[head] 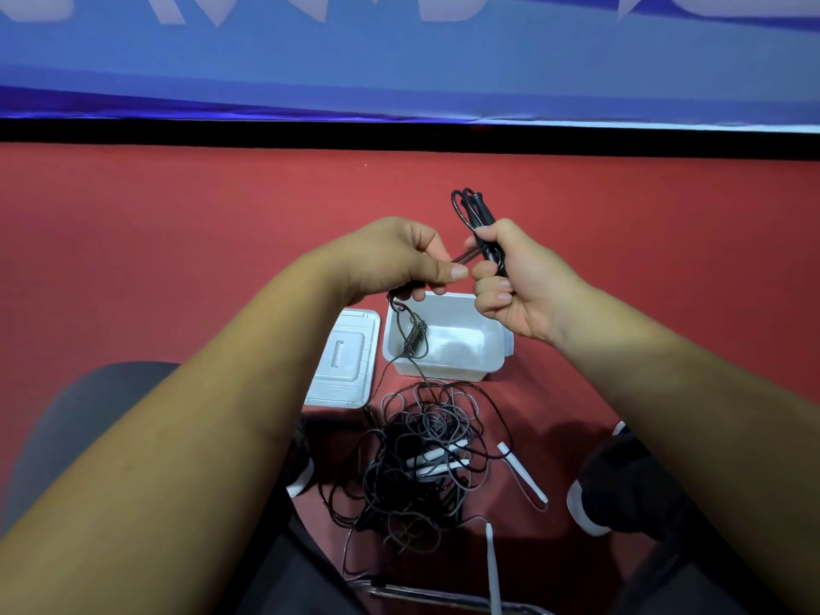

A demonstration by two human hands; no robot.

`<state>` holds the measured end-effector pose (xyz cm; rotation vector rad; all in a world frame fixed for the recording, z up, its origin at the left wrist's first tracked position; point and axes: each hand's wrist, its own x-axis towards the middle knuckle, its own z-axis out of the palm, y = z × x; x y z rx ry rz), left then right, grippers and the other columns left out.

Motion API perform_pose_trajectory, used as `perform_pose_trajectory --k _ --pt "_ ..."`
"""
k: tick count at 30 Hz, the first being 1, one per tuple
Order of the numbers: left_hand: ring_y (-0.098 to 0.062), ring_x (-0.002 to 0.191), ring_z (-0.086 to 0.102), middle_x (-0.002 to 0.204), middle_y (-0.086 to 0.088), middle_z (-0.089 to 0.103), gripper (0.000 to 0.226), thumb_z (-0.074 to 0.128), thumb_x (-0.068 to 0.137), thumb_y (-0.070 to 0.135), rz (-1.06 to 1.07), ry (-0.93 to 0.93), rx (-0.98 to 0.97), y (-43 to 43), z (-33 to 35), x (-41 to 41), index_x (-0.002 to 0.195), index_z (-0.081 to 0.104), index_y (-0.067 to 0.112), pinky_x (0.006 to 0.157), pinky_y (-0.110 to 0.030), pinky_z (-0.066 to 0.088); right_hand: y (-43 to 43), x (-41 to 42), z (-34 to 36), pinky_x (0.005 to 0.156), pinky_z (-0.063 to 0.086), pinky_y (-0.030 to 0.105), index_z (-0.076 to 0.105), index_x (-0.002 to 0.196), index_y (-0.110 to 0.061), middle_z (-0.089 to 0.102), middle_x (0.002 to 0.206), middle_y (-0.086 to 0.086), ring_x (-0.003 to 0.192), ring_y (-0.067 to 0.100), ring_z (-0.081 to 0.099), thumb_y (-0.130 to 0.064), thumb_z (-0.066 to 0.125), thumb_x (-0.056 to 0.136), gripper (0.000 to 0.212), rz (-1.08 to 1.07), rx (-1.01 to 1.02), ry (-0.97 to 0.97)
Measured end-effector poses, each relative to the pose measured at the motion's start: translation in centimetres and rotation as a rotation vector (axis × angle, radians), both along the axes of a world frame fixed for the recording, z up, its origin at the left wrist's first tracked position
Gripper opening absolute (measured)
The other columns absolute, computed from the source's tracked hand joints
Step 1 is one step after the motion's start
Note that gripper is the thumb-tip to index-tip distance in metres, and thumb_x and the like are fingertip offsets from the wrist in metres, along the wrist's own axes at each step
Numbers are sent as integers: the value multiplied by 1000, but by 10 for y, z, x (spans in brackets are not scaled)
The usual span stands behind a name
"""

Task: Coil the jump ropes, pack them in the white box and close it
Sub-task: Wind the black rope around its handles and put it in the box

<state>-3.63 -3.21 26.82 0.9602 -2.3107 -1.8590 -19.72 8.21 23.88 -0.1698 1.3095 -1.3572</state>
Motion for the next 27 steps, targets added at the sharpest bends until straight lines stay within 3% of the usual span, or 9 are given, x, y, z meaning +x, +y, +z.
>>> perform_pose_trajectory --k 7,13,16,19,22,24,27 --pt "-14 57 51 80 -10 72 16 80 91 19 -167 -104 33 3 4 3 89 68 8 53 -23 42 -4 -3 -16 42 13 21 61 96 -16 24 69 -3 61 14 7 -24 62 98 9 -69 65 46" --pt "-12 55 52 73 -3 70 18 77 95 25 -6 -133 -164 -14 -7 11 90 69 8 56 -29 43 -1 -11 1 37 15 16 62 101 -21 31 67 -6 55 7 10 -39 68 101 19 169 19 -9" --pt "-9 53 54 71 1 69 18 75 97 25 -22 -165 -217 -16 -11 14 90 69 10 58 -28 45 5 -4 8 39 13 16 54 100 -23 33 67 -6 57 7 11 -36 72 99 22 277 -11 -54" --pt "-15 65 61 79 -3 73 17 73 98 24 -65 -180 -152 -14 -10 16 97 70 7 66 -35 50 7 -2 11 40 13 17 45 99 -22 33 67 -6 52 6 14 -24 67 102 22 323 -25 -64" --pt "-20 76 68 89 -3 73 23 75 96 21 -56 -123 17 -15 -10 17 114 70 8 79 -46 51 9 -4 18 40 13 17 47 103 -21 35 67 -5 50 5 18 -15 60 104 14 344 -28 -10" --pt "-25 81 67 96 -4 74 37 79 91 33 -2 -53 85 -16 -9 15 122 69 14 82 -47 51 12 -5 21 40 13 18 50 105 -21 35 67 -5 53 6 17 -12 59 104 13 370 -32 27" --pt "-27 83 67 115 -6 75 51 71 89 61 103 61 66 -14 -5 10 117 70 19 82 -46 51 14 -4 22 42 14 19 57 107 -20 35 70 -3 56 8 16 -9 58 104 11 435 -31 77"
